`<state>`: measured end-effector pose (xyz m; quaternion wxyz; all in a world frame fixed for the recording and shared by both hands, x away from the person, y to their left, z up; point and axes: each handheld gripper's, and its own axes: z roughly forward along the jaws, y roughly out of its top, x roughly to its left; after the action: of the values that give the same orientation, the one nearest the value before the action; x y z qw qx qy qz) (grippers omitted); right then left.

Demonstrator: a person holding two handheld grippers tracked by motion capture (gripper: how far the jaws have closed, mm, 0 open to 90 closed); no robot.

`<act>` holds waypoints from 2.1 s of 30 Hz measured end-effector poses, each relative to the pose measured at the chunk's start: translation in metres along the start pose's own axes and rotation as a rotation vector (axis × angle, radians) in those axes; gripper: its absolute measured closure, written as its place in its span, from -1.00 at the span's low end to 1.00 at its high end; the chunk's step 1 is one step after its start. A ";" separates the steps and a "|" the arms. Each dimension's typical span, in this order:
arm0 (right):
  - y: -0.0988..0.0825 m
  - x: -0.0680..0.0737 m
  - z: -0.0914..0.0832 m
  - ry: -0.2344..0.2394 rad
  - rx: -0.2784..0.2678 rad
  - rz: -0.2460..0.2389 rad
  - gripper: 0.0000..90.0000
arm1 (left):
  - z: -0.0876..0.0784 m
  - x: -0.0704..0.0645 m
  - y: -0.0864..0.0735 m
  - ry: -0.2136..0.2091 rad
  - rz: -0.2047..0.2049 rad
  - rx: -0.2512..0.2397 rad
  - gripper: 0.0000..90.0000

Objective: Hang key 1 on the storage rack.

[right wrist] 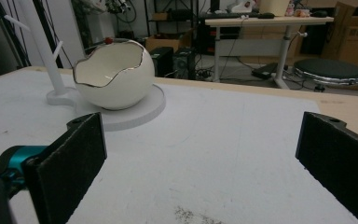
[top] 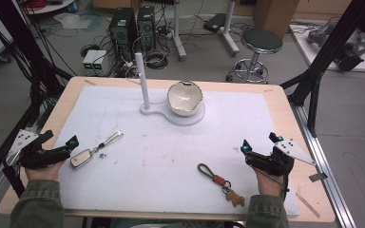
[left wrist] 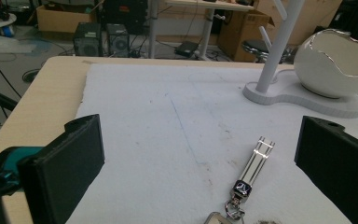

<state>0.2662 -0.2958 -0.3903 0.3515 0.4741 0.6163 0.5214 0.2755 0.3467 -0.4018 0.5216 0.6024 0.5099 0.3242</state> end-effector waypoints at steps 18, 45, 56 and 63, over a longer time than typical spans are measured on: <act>-0.001 -0.001 0.003 0.003 0.017 0.012 -0.99 | 0.001 -0.001 -0.001 -0.019 0.012 0.022 -0.96; -0.001 0.012 0.012 0.101 0.134 -0.016 -0.99 | 0.003 0.000 -0.001 -0.025 0.012 0.029 -0.96; -0.001 0.017 0.015 0.138 0.179 -0.032 -0.99 | 0.003 0.000 -0.001 -0.030 0.009 0.020 -0.96; -0.003 0.023 0.019 0.162 0.236 -0.071 -0.99 | 0.004 -0.001 -0.001 -0.034 0.007 0.022 -0.96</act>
<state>0.2765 -0.2683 -0.3960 0.2605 0.4465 0.7161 0.4691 0.2784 0.3450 -0.4040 0.5222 0.6153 0.5026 0.3100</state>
